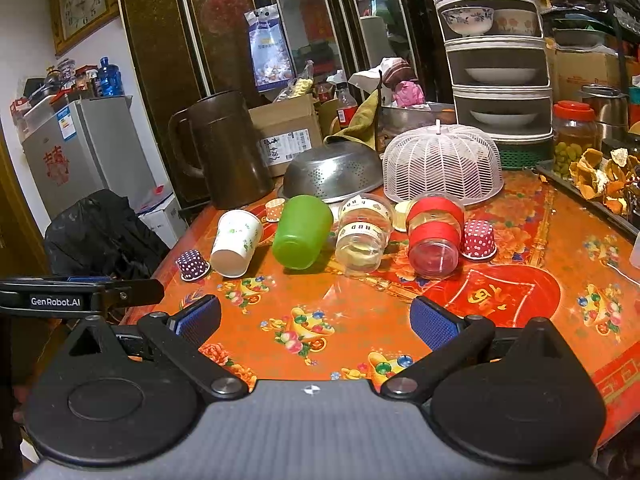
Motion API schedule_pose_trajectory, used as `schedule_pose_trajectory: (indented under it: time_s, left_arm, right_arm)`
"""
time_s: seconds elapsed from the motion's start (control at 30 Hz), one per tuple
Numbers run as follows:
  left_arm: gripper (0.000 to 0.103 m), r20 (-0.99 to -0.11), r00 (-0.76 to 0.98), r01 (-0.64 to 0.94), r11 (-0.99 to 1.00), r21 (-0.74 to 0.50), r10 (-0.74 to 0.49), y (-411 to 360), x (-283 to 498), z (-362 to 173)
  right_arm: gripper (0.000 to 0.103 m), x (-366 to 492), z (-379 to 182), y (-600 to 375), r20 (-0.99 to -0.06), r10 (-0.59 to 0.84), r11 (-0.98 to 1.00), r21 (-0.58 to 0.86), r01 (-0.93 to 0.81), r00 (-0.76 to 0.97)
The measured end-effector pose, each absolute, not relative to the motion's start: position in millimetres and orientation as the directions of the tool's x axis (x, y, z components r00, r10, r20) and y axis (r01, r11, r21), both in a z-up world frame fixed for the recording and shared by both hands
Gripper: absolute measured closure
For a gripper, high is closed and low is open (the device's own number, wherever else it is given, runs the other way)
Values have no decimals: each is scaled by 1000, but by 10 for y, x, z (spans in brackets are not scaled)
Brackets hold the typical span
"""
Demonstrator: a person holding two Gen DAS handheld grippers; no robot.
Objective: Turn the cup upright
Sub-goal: 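Move the left tool to the lying clear HBD glass cup and close on it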
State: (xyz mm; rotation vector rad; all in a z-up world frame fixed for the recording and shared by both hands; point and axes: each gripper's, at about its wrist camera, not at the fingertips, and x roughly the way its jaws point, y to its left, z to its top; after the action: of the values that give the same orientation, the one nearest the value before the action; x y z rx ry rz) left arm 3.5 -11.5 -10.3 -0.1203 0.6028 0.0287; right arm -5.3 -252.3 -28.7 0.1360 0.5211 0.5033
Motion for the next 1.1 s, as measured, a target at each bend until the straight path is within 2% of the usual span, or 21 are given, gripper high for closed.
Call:
schedule_pose_trajectory:
  time_s: [0.17, 0.43, 0.77, 1.03, 1.1]
  left_arm:
    - [0, -547, 836, -30, 992, -123, -43, -210, 135, -42]
    - [0, -689, 713, 18, 985, -170, -132, -536, 1124, 98]
    - [17, -814, 572, -23, 991, -133, -96, -1218, 2155, -241]
    - [19, -850, 526, -73, 994, -79, -30, -1336, 2387, -402]
    - [26, -856, 518, -80, 995, -52, -3, -1380, 2435, -444]
  right_arm:
    - [1, -41, -332, -2632, -439, 498, 867, 268, -419, 748]
    - [1, -41, -442, -3020, -428, 491, 867, 324, -378, 759]
    - [1, -86, -599, -3514, -445, 453, 880, 360, -309, 772]
    - [1, -81, -693, -3796, -442, 442, 877, 397, -272, 780]
    - [1, -68, -713, -3824, -442, 444, 874, 406, -267, 779]
